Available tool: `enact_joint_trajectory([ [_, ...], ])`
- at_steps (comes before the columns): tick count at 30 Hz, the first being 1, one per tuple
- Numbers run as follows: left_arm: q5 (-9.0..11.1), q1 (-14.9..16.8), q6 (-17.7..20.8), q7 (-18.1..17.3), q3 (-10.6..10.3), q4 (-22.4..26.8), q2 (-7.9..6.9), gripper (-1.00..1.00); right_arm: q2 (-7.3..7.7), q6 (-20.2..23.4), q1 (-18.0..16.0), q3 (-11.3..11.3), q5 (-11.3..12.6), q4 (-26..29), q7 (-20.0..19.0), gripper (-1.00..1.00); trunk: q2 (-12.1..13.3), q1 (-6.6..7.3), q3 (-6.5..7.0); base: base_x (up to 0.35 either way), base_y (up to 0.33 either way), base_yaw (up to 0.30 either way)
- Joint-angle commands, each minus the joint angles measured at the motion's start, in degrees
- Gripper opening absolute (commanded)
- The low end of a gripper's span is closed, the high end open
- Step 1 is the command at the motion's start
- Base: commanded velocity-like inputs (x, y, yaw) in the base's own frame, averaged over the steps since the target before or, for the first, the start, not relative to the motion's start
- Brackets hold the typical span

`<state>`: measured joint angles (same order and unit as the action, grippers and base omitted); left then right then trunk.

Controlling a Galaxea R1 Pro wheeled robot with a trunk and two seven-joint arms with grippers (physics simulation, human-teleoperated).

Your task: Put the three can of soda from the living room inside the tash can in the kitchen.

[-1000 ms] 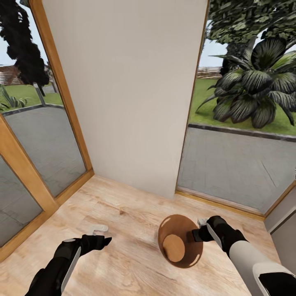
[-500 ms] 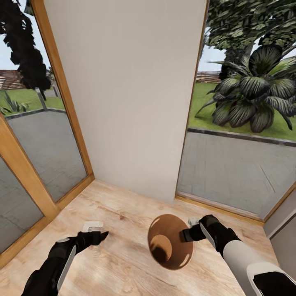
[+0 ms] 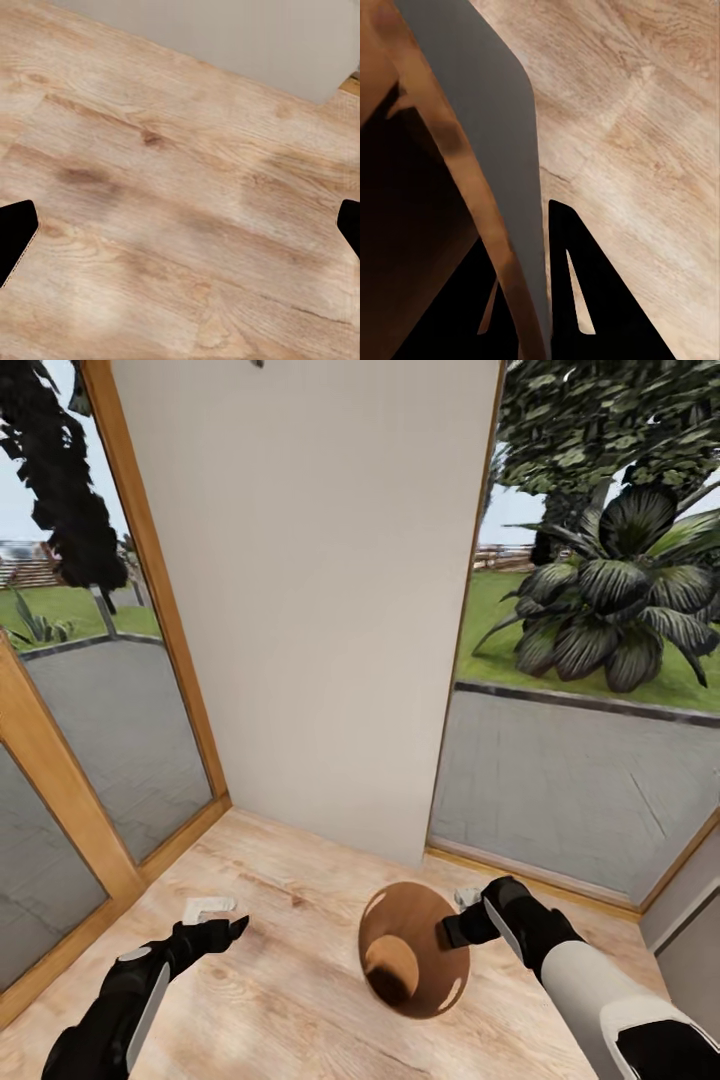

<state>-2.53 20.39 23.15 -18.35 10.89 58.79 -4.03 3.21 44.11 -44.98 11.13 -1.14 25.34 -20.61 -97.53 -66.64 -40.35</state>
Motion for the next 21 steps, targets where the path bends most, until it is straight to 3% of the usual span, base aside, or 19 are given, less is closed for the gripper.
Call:
enact_joint_trajectory([
  [1,0.09,0.0,-0.06,-0.05,-0.04,-0.04,-0.39,1.0,0.22,0.09,-0.01,0.14,0.83,0.11,-1.07,-1.0,0.42,0.23,0.29,0.0,0.0,0.0],
  [3,0.09,0.0,-0.1,-0.08,-0.06,-0.06,-0.63,1.0,1.08,-0.1,-0.01,0.96,0.77,0.18,-3.96,-1.0,1.22,0.67,0.83,0.0,0.0,0.0],
  [4,0.08,0.0,-0.11,-0.09,-0.1,-0.07,-0.71,1.0,2.4,-0.3,0.0,2.31,0.74,0.72,-7.77,-1.0,1.62,0.89,1.11,0.0,0.0,0.0],
  [6,0.06,0.0,-0.12,-0.1,-0.13,-0.07,-0.76,1.0,4.02,-0.68,0.14,4.19,0.57,2.94,-11.64,-1.0,2.42,1.32,1.66,0.0,0.0,0.0],
  [9,-0.03,0.0,-0.17,-0.69,-0.15,-0.13,-0.78,1.0,6.04,-0.95,1.2,5.97,0.16,6.27,-14.43,-1.0,3.62,1.98,2.48,0.0,0.0,0.0],
  [16,-0.23,-0.09,-0.34,-2.8,-0.11,-0.3,-0.82,1.0,7.77,-1.12,4.27,7.07,-0.21,8.74,-15.8,-1.0,6.43,3.52,4.4,0.0,0.0,0.0],
  [21,-0.34,-0.23,-0.52,-3.05,-0.21,-0.85,-0.86,1.0,11.32,-1.34,8.6,6.87,-0.32,8.84,-15.92,-1.0,6.43,3.52,4.63,0.0,0.0,0.0],
])
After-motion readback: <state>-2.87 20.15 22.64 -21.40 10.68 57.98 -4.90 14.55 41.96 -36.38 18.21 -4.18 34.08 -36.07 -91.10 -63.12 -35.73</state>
